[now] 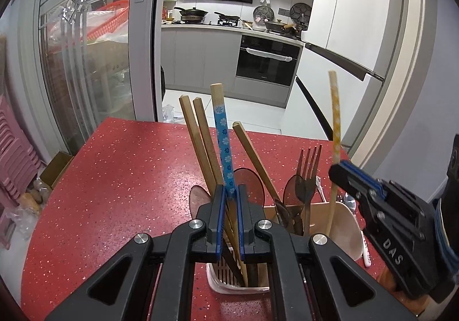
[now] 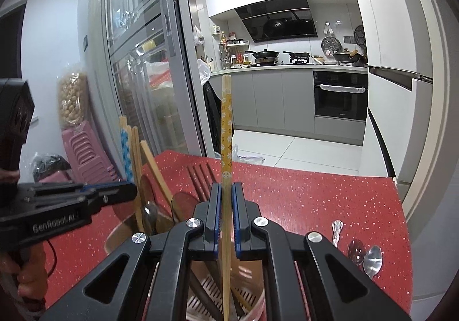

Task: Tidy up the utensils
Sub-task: 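Lower the chopsticks into the holder and open the right tool while the left tool releases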

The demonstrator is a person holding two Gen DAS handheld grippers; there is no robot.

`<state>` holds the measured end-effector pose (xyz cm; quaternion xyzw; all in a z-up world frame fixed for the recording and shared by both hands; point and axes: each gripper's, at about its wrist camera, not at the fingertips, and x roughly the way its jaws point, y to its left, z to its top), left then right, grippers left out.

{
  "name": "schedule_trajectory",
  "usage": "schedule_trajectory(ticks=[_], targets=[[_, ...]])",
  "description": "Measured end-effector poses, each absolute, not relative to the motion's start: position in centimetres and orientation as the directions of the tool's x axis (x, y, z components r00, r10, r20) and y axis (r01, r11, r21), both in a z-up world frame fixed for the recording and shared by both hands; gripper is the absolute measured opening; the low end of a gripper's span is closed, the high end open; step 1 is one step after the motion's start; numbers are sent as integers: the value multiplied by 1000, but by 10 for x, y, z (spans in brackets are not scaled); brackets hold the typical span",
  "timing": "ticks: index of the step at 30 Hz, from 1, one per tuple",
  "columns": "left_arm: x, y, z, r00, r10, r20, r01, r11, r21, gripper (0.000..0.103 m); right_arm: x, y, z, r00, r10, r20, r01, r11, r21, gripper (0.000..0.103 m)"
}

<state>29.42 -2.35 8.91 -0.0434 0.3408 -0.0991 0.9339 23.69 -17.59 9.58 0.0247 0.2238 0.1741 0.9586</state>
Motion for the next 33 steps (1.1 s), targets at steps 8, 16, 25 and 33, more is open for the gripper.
schedule_trajectory(ticks=[8, 16, 25, 33], targets=[[293, -23, 89, 749, -202, -631, 143, 979, -144, 33, 233, -172, 97, 824, 353, -442, -339, 934, 114, 8], [291, -21, 87, 756, -195, -625, 130, 980, -148, 33, 243, -173, 98, 809, 351, -471, -328, 935, 135, 8], [290, -21, 86, 760, -193, -620, 127, 981, -150, 33, 252, -172, 94, 787, 368, -496, -342, 928, 146, 8], [287, -23, 85, 775, -177, -607, 127, 984, -125, 33, 248, -170, 88, 757, 377, -534, -363, 922, 136, 16]])
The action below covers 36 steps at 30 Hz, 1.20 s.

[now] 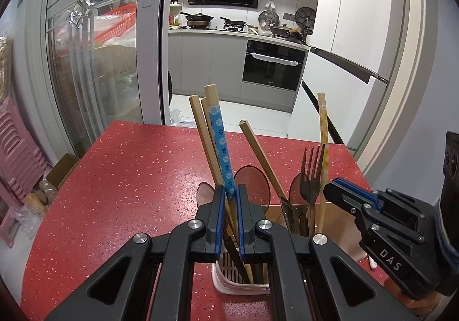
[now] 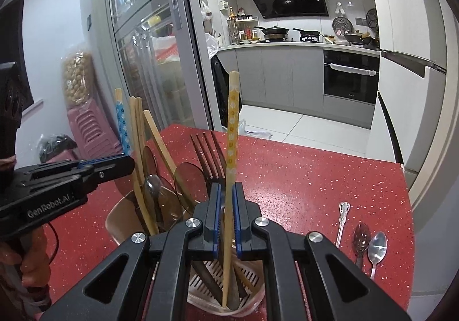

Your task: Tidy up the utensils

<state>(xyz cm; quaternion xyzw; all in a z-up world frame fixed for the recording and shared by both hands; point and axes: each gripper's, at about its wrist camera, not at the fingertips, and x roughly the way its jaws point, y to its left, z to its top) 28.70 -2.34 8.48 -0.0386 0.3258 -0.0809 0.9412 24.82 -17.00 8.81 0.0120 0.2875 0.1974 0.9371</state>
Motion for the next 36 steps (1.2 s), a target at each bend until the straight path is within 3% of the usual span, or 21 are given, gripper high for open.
schedule_trajectory(ticks=[1, 3, 36], targets=[[286, -24, 85, 778, -177, -603, 127, 984, -124, 33, 248, -170, 90, 755, 378, -535, -362, 922, 140, 27], [283, -24, 86, 785, -174, -594, 128, 985, -119, 33, 246, -172, 93, 756, 382, -532, -359, 921, 150, 38], [280, -15, 87, 798, -188, -573, 143, 982, -123, 33, 191, -202, 105, 746, 381, -546, -254, 921, 295, 43]])
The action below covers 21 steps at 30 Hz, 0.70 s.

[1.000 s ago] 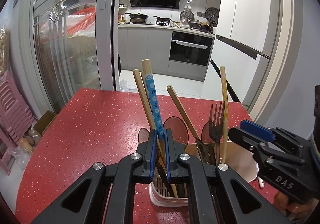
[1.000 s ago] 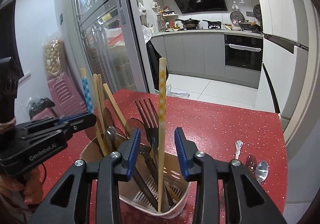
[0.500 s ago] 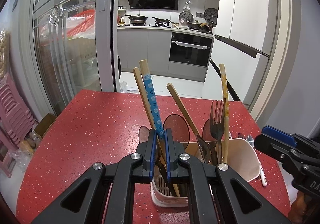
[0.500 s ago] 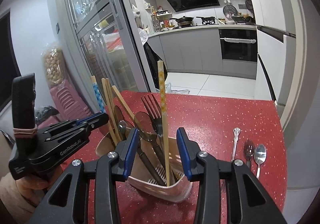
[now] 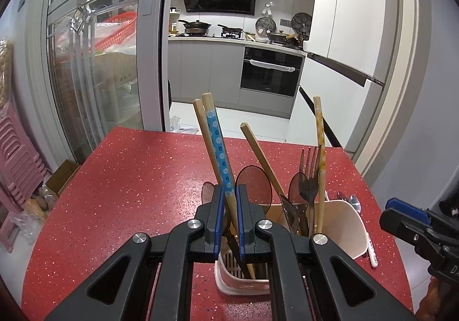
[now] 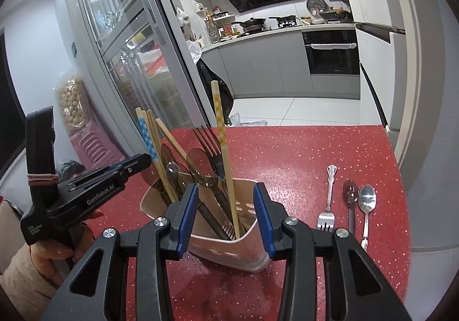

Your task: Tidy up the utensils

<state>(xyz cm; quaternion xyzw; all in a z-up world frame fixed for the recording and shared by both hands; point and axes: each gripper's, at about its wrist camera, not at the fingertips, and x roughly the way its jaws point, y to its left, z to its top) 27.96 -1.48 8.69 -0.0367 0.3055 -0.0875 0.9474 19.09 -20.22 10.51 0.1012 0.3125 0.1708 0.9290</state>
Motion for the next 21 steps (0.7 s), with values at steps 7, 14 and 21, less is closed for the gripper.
schedule_trajectory(ticks=[7, 14, 21], targets=[[271, -9, 89, 810, -209, -548, 144, 977, -161, 33, 184, -207, 106, 743, 379, -551, -238, 920, 312, 49], [267, -8, 93, 845, -159, -511, 104, 985, -134, 103, 180, -208, 105, 737, 376, -562, -220, 919, 327, 52], [263, -2, 91, 848, -121, -517, 71, 991, -115, 103, 174, -203, 105, 727, 366, -581, -206, 923, 324, 77]])
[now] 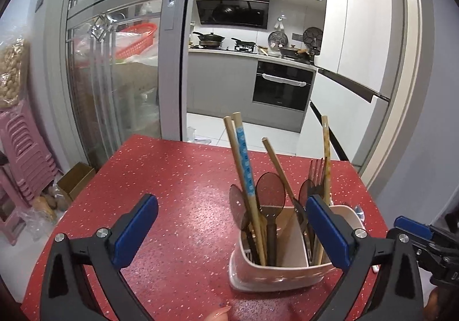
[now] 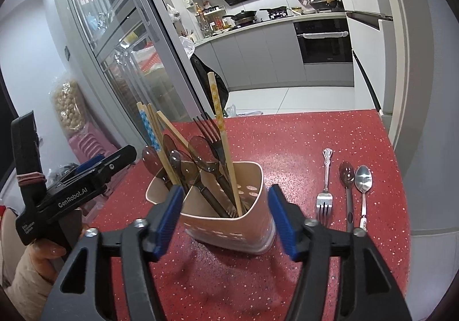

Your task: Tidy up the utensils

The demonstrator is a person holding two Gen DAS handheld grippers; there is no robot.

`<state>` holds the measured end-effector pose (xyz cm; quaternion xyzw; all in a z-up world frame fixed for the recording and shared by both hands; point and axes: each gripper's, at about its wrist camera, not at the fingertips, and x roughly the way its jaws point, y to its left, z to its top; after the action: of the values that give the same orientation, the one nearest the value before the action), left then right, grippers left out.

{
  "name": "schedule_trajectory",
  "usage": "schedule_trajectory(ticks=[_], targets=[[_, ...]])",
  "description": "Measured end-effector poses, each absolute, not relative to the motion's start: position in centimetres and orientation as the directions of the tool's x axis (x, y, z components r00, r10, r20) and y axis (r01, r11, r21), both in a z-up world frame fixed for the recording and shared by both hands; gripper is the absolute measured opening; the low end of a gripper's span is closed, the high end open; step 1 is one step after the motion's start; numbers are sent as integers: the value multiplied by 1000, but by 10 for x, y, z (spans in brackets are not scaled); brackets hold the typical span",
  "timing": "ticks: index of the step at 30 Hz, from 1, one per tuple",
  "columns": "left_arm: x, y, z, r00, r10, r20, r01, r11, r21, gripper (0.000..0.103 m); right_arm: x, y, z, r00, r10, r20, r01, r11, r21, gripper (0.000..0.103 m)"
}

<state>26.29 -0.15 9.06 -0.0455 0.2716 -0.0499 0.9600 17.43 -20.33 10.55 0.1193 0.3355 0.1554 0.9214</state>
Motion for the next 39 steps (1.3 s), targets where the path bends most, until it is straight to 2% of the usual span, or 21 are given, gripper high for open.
schedule_trajectory(ticks=[1, 16, 21, 39], targets=[[259, -1, 88, 846, -117, -520, 69, 991, -110, 103, 173, -202, 106, 725, 364, -584, -204, 924, 323, 83], [198, -1, 81, 838, -101, -536, 70, 994, -78, 103, 149, -188, 102, 704, 275, -655, -130, 956, 262, 86], [185, 2, 80, 834, -102, -542, 67, 994, -85, 103, 132, -181, 107, 753, 188, -631, -93, 979, 180, 86], [127, 3, 78, 869, -83, -488, 68, 996, -50, 103, 81, -162, 121, 829, 65, -555, -15, 995, 95, 86]])
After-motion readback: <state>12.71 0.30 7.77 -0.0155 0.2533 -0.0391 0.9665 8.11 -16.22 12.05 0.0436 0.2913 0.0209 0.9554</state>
